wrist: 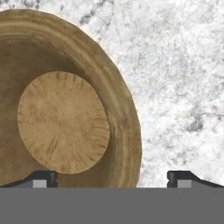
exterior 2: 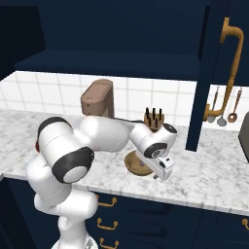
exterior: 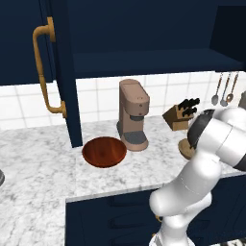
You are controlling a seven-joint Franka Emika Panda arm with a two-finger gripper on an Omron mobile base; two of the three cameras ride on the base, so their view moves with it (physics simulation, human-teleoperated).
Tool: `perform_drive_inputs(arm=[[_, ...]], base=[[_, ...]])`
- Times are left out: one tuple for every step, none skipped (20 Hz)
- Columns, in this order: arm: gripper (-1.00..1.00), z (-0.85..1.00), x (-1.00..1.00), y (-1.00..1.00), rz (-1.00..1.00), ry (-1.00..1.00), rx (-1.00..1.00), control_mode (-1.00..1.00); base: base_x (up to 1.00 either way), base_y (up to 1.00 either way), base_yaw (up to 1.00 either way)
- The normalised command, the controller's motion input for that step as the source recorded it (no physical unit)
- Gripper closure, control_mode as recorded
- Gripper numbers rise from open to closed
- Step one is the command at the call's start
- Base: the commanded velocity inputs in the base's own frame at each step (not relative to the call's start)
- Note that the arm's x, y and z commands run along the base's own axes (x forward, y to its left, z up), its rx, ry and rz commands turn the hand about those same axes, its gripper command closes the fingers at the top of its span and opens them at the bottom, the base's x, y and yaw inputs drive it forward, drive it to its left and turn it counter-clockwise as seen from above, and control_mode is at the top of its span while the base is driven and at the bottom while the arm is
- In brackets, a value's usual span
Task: Pick up the bowls on the counter and stack them on top of one another in the open cabinet. Place the smaller bowl on top of the larger bowl.
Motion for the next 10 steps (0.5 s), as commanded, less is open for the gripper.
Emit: perform_drive_inputs(arm=[[-1.0, -0.25, 0.2, 0.02, 0.0, 0.0, 0.03, -1.0], [-1.0, -0.2, 0.15, 0.0, 0.0, 0.0, 0.0, -1.0], [-1.0, -0.19, 0.13, 0.0, 0.0, 0.0, 0.02, -1.0], [-1.0, -0.08, 0.02, 0.0, 0.0, 0.0, 0.0, -1.0], [1.0, -0.14, 0.09, 0.0, 0.0, 0.01, 0.0, -1.0], [1.0, -0.06, 0.09, 0.02, 0.0, 0.01, 0.0, -1.0], [1.0, 0.0, 0.0, 0.0, 0.0, 0.0, 0.0, -1.0], [1.0, 0.0, 0.0, 0.0, 0.0, 0.0, 0.0, -1.0], [1.0, 0.0, 0.0, 0.0, 0.0, 0.0, 0.0, -1.0], [1.0, 0.0, 0.0, 0.0, 0.0, 0.0, 0.0, -1.0]], base=[[0.0, 0.0, 0.0], [0.0, 0.0, 0.0], [0.0, 0.0, 0.0], [0.0, 0.0, 0.0], [0.0, 0.0, 0.0], [0.0, 0.0, 0.0], [0.0, 0.0, 0.0], [0.0, 0.0, 0.0], [0.0, 0.0, 0.0], [0.0, 0.0, 0.0]])
